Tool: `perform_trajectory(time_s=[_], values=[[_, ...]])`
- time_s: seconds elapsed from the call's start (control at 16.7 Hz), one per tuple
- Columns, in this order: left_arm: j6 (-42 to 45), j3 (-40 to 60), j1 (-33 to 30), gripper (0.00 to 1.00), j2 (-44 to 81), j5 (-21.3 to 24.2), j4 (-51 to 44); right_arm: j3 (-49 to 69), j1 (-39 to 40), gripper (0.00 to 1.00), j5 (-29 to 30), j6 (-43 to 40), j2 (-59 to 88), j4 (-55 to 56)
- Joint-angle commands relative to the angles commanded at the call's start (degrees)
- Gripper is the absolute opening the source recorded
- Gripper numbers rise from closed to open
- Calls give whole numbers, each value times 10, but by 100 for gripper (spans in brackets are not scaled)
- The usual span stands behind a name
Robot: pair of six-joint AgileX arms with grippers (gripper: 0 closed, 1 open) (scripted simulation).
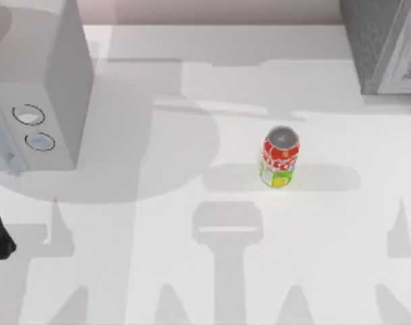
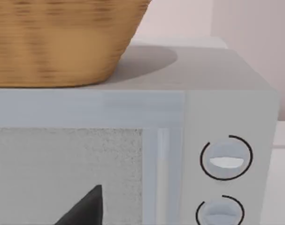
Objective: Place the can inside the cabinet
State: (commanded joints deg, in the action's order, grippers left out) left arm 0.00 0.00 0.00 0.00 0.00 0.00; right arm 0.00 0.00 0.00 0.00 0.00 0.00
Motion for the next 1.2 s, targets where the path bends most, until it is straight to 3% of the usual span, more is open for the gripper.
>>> perform_trajectory(time_s=[0.3,0.54,1.2], values=[[0,0,0,100,0,0,0,11,12,100,7,-1,21,23],[0,0,0,100,0,0,0,49,55,100,38,-5,102,107],[0,0,0,100,0,0,0,204,250,100,221,-15,581,501]])
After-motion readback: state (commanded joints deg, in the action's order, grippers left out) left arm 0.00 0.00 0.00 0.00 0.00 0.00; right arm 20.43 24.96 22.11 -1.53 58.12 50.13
